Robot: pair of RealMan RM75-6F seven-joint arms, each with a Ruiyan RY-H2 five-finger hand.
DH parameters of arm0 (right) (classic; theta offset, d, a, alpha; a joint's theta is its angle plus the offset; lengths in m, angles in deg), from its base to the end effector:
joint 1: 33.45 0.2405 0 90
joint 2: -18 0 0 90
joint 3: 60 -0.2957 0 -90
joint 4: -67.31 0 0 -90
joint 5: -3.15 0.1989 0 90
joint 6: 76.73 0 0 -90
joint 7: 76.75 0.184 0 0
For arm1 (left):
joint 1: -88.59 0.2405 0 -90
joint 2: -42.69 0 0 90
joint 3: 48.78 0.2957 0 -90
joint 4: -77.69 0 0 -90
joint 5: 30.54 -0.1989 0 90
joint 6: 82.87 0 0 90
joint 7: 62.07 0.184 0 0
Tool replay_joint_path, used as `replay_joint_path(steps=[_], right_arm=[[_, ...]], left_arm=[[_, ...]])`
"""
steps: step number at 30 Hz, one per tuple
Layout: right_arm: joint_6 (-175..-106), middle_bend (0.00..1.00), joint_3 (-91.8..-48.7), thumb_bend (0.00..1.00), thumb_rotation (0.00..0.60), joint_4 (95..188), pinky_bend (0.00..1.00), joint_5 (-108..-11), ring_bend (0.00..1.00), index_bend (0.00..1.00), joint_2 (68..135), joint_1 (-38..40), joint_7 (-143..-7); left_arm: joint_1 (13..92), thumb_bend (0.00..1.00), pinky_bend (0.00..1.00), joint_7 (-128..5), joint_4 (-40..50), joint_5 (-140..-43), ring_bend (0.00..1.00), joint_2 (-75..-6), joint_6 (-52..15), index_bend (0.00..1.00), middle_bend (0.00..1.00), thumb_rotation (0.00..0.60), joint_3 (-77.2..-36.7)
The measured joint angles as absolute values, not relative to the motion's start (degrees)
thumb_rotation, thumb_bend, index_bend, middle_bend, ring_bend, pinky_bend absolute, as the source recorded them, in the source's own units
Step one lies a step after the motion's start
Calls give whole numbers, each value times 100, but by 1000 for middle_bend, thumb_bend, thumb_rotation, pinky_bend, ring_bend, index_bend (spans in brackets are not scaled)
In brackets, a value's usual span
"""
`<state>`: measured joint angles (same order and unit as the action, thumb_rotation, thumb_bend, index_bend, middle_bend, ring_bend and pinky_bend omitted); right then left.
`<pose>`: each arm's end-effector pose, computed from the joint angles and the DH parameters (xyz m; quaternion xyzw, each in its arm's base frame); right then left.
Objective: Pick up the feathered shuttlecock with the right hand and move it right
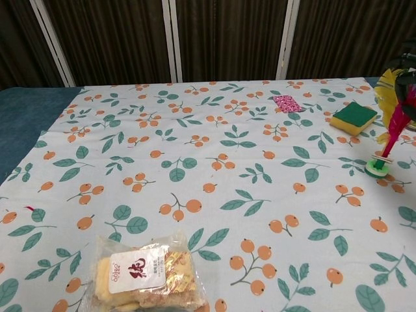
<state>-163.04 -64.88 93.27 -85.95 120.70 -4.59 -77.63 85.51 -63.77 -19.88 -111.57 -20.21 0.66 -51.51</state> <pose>-0.3094 -0.3881 0.0616 0.6825 -0.0823 0.3764 0.6211 -0.3487 0.2100 0.1856 -0.5488 -0.4530 -0.3855 0.5874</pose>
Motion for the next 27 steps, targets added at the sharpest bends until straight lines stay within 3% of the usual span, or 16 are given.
replay_joint_path(steps=[7, 9, 27], right_arm=[[-16484, 3, -6433, 305, 600, 9612, 0, -8678, 0, 201, 11959, -520, -7830], [-16566, 0, -6437, 295, 600, 9749, 0, -8695, 0, 157, 11910, -532, -7865], [-17519, 0, -6404, 205, 600, 11924, 0, -8982, 0, 103, 10885, -907, -8557]], left_arm=[[8553, 114, 0, -6426, -1983, -11176, 0, -2016, 76, 0, 0, 600, -5154], [8552, 114, 0, -6439, -1983, -11178, 0, -2014, 73, 0, 0, 600, -5154], [8546, 114, 0, -6546, -2001, -11215, 0, -1964, 34, 0, 0, 600, -5132]])
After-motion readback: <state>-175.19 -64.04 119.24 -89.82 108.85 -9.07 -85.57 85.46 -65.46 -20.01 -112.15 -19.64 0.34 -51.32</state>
